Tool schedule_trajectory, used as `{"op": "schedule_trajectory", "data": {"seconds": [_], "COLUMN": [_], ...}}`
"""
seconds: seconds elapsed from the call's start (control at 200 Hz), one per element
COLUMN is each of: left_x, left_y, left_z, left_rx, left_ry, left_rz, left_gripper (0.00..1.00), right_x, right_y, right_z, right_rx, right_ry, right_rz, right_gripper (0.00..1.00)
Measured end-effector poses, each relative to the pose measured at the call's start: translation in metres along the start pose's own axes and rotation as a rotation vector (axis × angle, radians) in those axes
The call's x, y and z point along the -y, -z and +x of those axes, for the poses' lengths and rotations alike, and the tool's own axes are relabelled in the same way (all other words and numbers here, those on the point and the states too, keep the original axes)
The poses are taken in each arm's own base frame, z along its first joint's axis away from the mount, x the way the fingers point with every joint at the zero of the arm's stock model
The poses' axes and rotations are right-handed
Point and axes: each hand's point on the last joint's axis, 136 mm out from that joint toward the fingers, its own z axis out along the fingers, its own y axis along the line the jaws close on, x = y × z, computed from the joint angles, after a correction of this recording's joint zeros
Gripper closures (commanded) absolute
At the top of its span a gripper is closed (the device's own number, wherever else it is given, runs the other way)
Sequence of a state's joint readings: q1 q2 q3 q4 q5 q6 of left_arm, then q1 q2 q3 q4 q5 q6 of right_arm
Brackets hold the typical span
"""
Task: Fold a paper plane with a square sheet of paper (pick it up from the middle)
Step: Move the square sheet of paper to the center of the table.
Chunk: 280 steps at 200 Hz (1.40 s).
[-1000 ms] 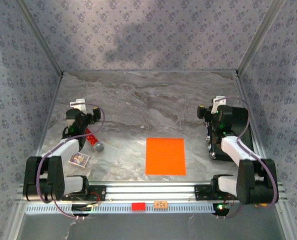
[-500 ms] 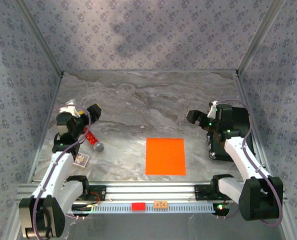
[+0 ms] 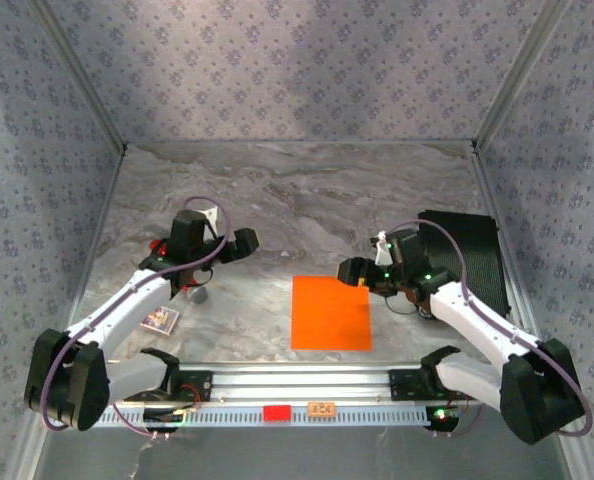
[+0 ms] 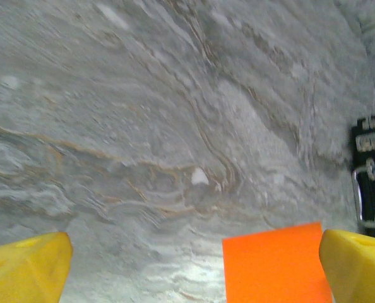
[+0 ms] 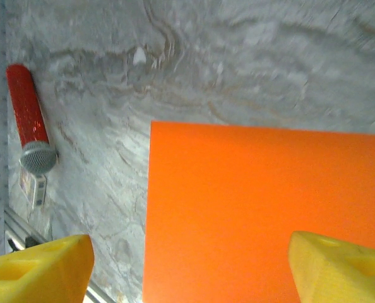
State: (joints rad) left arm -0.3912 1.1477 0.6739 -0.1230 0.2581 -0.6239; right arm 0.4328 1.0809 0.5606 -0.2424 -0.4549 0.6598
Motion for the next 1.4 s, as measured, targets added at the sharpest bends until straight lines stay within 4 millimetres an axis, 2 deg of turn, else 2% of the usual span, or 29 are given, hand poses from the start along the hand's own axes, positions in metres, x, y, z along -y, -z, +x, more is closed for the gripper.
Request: {"op": "schedule_trajectory", "data": {"seconds": [0.215,0.49,0.64,0.809,0.944,1.029,1.134,1.274,1.399], "left_x": [0.001,-0.005,-0.010,-0.003,-0.008,-0.012,-0.011,-0.007,-0.002], "left_y": [-0.001,0.000,0.002,-0.003,-0.016,-0.023,-0.024,-0.025,-0.025], "left_z": [0.015,0.020,0.016,-0.010,-0.023,-0.031,-0.041,-0.037,-0.018], "left_rx": [-0.046,-0.062,-0.055,-0.021,-0.037,-0.070,-0.080,-0.095,-0.160], "left_ry": [-0.013,-0.015,-0.041,-0.084,-0.060,-0.026,-0.008,-0.008,-0.001], "left_rz": [-0.016,-0.048,-0.088,-0.117,-0.160,-0.195,-0.210,-0.186,-0.144], "left_gripper": [0.00,0.00,0.00,0.00,0.00,0.00,0.01,0.04,0.05], "right_x": [0.007,0.033,0.033,0.025,0.016,0.009,-0.002,-0.011,-0.013], "right_y": [-0.028,-0.049,-0.060,-0.077,-0.091,-0.098,-0.105,-0.111,-0.104], "right_z": [0.030,0.040,0.028,0.003,-0.015,-0.021,-0.019,-0.019,-0.030], "right_rx": [-0.131,-0.173,-0.135,-0.056,-0.019,-0.008,-0.010,-0.008,0.005], "right_ry": [-0.019,-0.103,-0.151,-0.230,-0.302,-0.329,-0.325,-0.303,-0.303], "right_rz": [0.018,0.102,0.105,0.077,0.066,0.079,0.099,0.075,0.063], "right_gripper": [0.25,0.29,0.31,0.31,0.33,0.33,0.33,0.33,0.31]}}
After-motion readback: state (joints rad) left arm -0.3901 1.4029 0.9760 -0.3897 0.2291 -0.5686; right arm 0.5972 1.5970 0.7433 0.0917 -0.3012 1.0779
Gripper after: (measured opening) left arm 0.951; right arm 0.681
